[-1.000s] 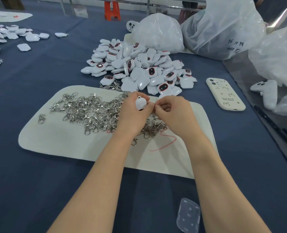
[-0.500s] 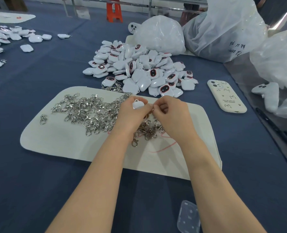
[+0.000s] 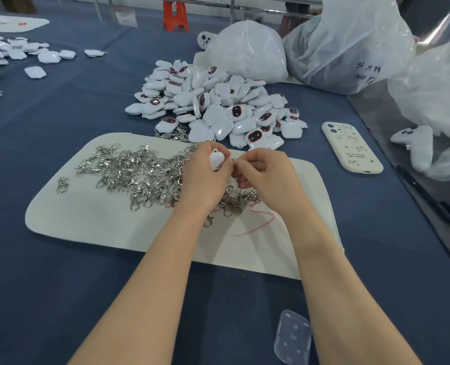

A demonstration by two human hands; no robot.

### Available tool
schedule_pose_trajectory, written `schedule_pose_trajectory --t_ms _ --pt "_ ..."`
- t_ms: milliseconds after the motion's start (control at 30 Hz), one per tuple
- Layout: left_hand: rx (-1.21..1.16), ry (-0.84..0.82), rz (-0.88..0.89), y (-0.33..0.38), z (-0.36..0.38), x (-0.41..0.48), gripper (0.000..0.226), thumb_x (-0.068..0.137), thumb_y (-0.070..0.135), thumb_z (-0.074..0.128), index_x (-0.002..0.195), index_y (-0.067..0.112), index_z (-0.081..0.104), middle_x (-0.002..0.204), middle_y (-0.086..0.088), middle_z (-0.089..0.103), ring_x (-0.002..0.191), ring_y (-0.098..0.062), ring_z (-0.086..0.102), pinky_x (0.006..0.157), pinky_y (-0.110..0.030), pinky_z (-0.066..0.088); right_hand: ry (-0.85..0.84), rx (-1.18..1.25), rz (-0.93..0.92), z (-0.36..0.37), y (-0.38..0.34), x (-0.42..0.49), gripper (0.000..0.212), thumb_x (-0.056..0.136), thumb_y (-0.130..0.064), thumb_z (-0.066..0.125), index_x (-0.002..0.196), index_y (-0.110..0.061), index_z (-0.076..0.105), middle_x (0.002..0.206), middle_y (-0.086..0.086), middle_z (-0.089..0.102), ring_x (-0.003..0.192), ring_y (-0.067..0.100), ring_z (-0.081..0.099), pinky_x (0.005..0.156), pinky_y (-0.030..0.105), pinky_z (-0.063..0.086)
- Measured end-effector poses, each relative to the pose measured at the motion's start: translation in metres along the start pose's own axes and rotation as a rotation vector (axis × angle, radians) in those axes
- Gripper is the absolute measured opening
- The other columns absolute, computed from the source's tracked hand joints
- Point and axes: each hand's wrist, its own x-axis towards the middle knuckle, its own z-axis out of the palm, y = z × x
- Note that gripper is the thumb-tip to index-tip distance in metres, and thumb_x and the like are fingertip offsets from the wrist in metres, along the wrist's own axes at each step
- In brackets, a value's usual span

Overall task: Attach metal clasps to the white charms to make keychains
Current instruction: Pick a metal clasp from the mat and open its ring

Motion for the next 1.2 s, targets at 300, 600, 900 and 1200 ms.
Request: schedule_pose_trajectory --t_ms 300,600,900,1200 --pt "0.138 -0.022 0.097 0.002 0.002 -0.002 0.012 0.088 0.011 0.059 0.089 0.021 0.053 0.077 0.016 0.05 0.069 0.003 0.048 0.057 -0.002 0.035 0.042 -0.236 -0.069 0.002 0.008 0.001 0.013 0.084 -0.013 0.059 0.072 -0.018 0.057 0.068 0.008 0.065 0.059 0.017 0.055 0.061 0.023 0.047" --pt "0.093 -0.04 0.085 0.002 0.0 -0.002 0.015 0.085 0.011 0.065 0.084 0.022 0.055 0.077 0.016 0.054 0.07 -0.003 0.052 0.059 -0.009 0.04 0.073 -0.177 -0.045 0.004 0.011 -0.001 0.015 0.081 -0.018 0.061 0.068 -0.021 0.055 0.062 -0.002 0.059 0.056 0.007 0.048 0.056 0.019 0.04" --pt "-0.052 -0.088 0.001 0.005 -0.005 -0.003 0.015 0.083 0.018 0.069 0.077 0.027 0.058 0.079 0.004 0.062 0.077 -0.017 0.058 0.076 -0.037 0.05 0.101 -0.197 -0.112 0.002 0.01 0.0 0.012 0.08 -0.014 0.061 0.069 -0.018 0.059 0.061 0.002 0.063 0.055 0.005 0.051 0.056 0.022 0.045" --pt "-0.064 -0.07 -0.084 0.006 -0.007 -0.001 0.021 0.076 0.009 0.067 0.071 0.026 0.057 0.074 -0.002 0.06 0.063 -0.018 0.052 0.062 -0.031 0.046 0.124 -0.404 -0.262 0.008 0.01 -0.001 0.005 0.078 -0.01 0.063 0.075 -0.014 0.061 0.067 -0.003 0.058 0.063 0.01 0.051 0.064 0.026 0.043"
